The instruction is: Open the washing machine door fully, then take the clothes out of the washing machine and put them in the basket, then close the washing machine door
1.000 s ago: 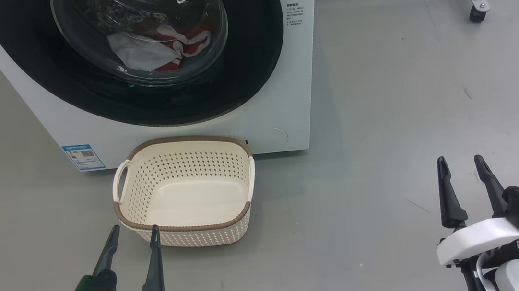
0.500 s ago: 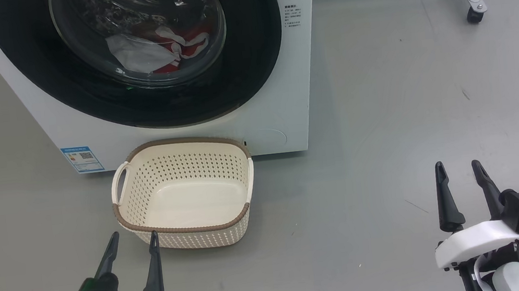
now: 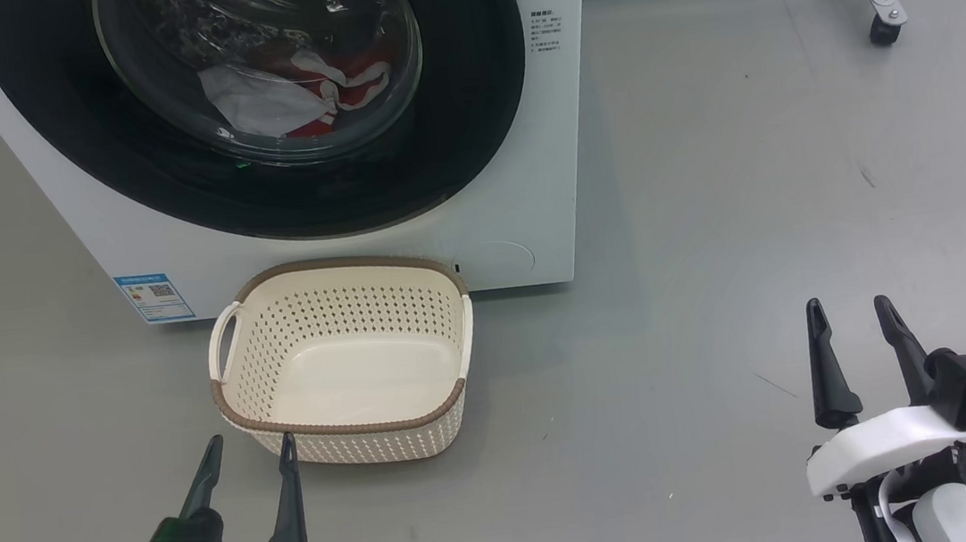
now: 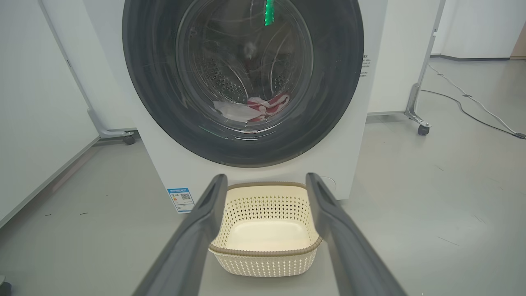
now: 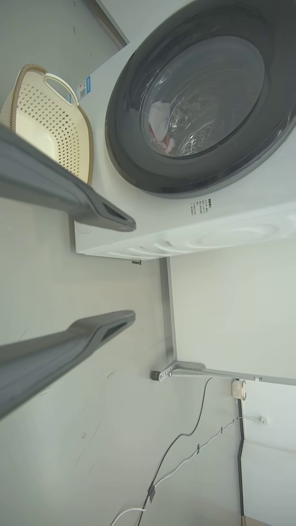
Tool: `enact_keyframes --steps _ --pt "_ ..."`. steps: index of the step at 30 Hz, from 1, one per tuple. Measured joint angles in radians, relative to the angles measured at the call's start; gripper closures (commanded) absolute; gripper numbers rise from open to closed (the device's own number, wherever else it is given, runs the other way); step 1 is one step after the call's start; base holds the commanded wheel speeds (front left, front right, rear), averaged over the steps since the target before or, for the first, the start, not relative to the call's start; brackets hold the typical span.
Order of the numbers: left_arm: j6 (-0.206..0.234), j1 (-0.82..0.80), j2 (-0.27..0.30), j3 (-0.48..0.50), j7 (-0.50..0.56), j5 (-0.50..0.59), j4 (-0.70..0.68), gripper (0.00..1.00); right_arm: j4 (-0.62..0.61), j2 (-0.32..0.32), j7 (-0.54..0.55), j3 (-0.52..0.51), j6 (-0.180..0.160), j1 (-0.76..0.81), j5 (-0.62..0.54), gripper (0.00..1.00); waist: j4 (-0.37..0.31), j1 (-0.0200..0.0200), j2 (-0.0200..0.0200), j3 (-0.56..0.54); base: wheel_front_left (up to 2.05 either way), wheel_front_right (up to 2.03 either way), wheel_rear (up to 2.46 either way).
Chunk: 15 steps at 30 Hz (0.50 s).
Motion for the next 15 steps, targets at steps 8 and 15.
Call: enact_keyframes --steps 8,15 --pt "0.002 -0.001 -0.002 0.000 0.000 0.005 0.006 0.00 0.011 0.001 0.000 0.002 0.000 -0.003 0.000 0.00 0.001 0.0000 0.0000 -0.002 0.00 0.00 0.00" --pt "0.002 -0.001 -0.002 0.000 0.000 0.006 0.012 0.00 0.017 0.001 0.000 0.004 0.000 -0.003 0.000 0.00 0.004 0.0000 0.0000 0.000 0.00 0.00 0.00"
